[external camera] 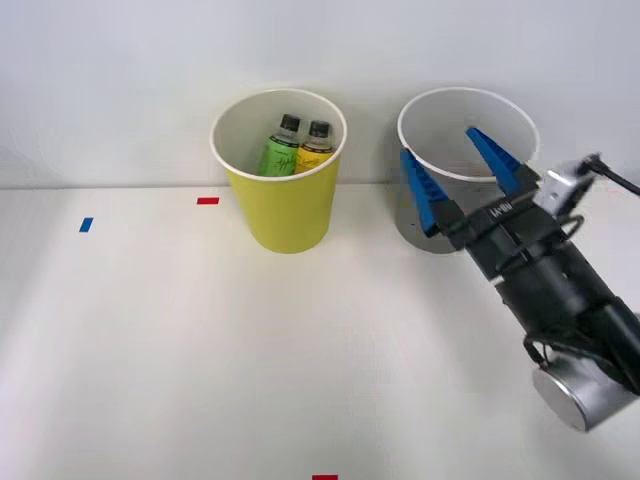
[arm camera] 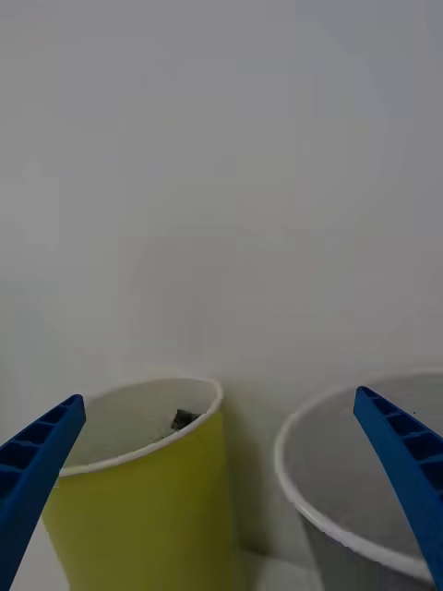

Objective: Put cans in the gray bin, plastic bottles in the light green bin

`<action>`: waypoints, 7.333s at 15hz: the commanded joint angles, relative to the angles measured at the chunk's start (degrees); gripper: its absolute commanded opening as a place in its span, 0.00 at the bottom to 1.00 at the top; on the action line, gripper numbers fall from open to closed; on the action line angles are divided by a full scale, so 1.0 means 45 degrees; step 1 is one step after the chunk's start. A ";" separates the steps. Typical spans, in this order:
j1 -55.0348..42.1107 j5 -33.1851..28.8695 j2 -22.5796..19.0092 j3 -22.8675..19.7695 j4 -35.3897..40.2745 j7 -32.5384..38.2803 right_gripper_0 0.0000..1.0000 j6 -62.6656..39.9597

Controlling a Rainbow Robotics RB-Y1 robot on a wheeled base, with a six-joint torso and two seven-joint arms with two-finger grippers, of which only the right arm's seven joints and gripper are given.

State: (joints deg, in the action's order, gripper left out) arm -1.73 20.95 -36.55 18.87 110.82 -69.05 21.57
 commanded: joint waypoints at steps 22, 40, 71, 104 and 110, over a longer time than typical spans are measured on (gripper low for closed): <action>-0.6491 -0.3268 0.5212 -0.2144 -0.0956 -0.0437 1.00 0.0948; -0.6803 -1.0729 0.4567 -0.2847 -0.3417 0.3177 1.00 0.5245; -0.9186 -0.9889 0.4567 -0.2808 -0.3397 0.3313 1.00 0.5987; -0.9186 -0.9889 0.4567 -0.2808 -0.3397 0.3313 1.00 0.5987; -0.9186 -0.9889 0.4567 -0.2808 -0.3397 0.3313 1.00 0.5987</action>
State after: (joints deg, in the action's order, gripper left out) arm -43.07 -23.56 -16.00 6.24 95.54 -54.14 48.52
